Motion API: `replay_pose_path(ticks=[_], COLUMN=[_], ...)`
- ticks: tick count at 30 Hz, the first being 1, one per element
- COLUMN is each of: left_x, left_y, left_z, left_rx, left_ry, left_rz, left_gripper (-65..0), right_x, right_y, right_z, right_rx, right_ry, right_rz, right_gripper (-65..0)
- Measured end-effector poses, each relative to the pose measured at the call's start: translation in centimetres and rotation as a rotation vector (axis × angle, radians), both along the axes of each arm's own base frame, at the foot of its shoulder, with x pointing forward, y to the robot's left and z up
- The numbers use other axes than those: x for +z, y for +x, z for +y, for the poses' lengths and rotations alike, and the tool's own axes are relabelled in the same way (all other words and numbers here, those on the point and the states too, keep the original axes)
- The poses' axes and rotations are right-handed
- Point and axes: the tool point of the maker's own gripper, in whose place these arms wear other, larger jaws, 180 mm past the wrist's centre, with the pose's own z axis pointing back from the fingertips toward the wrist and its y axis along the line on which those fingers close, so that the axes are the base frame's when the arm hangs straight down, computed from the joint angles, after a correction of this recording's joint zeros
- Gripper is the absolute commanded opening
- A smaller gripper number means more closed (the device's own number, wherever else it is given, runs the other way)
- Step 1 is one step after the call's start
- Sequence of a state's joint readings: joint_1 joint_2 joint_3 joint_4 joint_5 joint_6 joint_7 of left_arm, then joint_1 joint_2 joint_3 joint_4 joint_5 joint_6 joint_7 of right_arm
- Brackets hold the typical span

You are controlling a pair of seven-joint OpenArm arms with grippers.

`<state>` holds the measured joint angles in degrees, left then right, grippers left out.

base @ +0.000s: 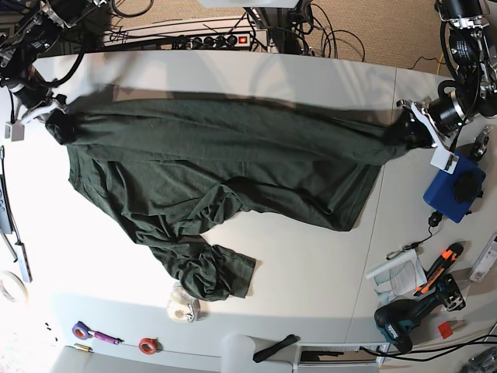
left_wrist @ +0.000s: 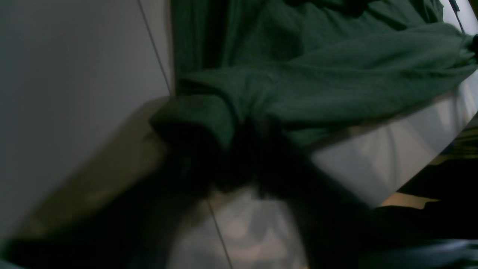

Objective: Layout the t-shirt on the table in an organized manner, then fold the t-shirt properly
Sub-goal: 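Lower the stretched green shirt onto the table with both grippers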

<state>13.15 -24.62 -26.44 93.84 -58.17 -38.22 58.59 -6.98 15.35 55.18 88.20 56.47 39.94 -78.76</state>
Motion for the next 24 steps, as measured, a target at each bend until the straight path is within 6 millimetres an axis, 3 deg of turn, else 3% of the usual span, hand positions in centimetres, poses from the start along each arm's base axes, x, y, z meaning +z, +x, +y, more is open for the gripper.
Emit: replay_pose_path(ticks=[5,9,13,16,17,19,24], left_x=[0.7,3.9,5.5,5.9,6.1,5.7,1.9], left_y=[0.4,1.6,1.8,1.9,1.9,1.9,1.6], left_z=[1.2,4.7,7.7,7.4,7.0,6.3,2.9], left_rx=[0.04,0.128,0.166,0.153,0.135,0.114,-0.035], left_ry=[-0.004,-0.026,0.03,0.015,0.004,-0.001,0.114], left_rz=[-0.024,-0.118,-0.151,-0.159,-0.172,-0.161,-0.055], left_gripper=[-36.4,-36.4,-36.4,-38.3,-44.3,-63.8,-65.0], right_x=[1.1,4.3,5.7,6.9,7.3,7.4,3.4], right_y=[0.2,1.2,1.9,3.2,3.7,4.6,5.4], right_z=[-0.9,-2.6,-3.3,-2.9,-2.6,-2.0,1.0], right_rx=[0.007,0.032,0.039,0.042,0.042,0.039,0.106], right_ry=[-0.027,-0.067,-0.093,-0.069,-0.061,-0.04,-0.056], right_rz=[-0.013,-0.085,-0.111,-0.176,-0.2,-0.23,-0.091], right_gripper=[-41.0,-41.0,-41.0,-41.5,-45.8,-64.8,-65.0])
